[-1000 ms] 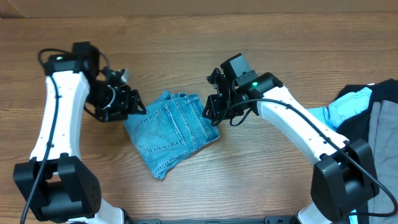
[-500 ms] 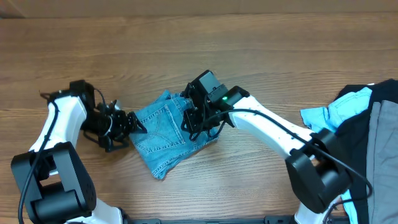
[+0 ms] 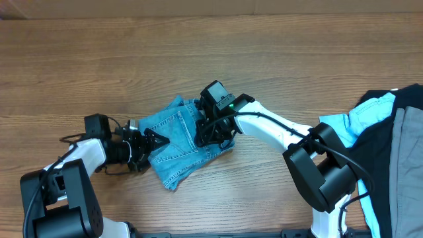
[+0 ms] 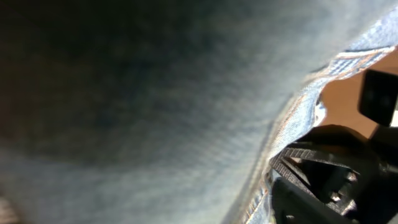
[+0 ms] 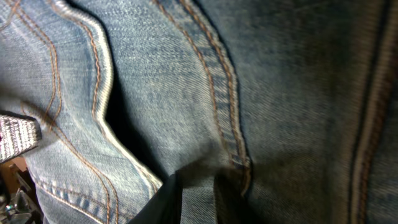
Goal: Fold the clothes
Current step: 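Grasp the folded jeans with the left gripper from the left side, then carry the folded jeans with the left gripper to the upper-left table corner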
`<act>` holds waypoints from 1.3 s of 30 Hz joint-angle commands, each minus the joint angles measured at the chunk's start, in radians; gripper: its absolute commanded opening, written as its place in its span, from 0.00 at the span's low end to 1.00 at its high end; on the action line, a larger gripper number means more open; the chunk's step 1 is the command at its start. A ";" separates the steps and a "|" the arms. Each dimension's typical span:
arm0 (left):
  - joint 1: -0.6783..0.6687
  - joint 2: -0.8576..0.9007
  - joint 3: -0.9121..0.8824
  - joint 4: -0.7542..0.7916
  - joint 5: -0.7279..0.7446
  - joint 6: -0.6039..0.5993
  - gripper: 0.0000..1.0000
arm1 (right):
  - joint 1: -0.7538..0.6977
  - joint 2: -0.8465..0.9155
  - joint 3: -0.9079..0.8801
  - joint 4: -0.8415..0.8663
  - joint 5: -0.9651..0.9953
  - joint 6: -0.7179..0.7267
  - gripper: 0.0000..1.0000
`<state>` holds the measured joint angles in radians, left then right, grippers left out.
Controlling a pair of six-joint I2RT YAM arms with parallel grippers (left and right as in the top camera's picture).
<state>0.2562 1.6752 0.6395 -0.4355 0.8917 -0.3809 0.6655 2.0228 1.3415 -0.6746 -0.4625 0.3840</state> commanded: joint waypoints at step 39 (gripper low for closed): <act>0.028 -0.051 0.390 0.537 0.223 -0.315 0.04 | -0.209 -0.285 0.257 -0.496 0.216 -0.085 0.13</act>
<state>0.2512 1.6741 0.9321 -0.0109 1.0809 -0.4923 0.4545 1.7668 1.5803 -1.1633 -0.2623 0.3122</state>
